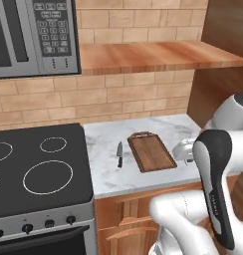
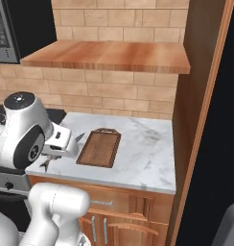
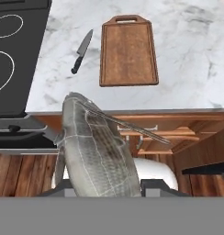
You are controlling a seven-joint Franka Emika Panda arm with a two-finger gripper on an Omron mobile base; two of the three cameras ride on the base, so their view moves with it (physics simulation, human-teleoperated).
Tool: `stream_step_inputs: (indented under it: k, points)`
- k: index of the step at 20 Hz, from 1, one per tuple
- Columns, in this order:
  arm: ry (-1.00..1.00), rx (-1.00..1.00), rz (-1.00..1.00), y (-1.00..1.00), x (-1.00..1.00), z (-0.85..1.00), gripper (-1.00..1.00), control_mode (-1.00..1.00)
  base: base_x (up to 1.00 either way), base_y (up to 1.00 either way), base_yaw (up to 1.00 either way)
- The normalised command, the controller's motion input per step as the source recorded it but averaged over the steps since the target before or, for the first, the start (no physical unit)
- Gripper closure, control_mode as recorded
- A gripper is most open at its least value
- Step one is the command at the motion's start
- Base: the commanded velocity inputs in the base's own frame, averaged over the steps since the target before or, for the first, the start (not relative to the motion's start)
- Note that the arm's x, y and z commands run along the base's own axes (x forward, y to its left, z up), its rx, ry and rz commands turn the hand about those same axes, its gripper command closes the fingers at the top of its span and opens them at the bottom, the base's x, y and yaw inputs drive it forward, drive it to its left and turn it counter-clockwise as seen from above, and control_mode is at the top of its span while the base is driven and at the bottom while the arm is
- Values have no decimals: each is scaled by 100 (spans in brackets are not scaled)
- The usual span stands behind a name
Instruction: Retrieve the fish from the fridge and place it on the cutting board.
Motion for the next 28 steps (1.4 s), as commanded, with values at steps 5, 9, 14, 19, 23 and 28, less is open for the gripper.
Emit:
stream_step_inputs:
  k: [5, 9, 14, 19, 23, 28]
  points:
    - [1, -3, -5, 0, 56, -35, 100, -100, 0, 0, 0]
    - [8, -3, -4, -3, 84, -7, 100, -100, 0, 0, 0]
    - [16, 0, 0, -21, 79, -11, 100, -100, 0, 0, 0]
    - [13, 0, 0, -33, 71, -35, 100, -100, 0, 0, 0]
    - [3, -4, 0, -3, 45, -57, 100, -100, 0, 0, 0]
    - [1, -5, 0, 0, 47, -43, 100, -100, 0, 0, 0]
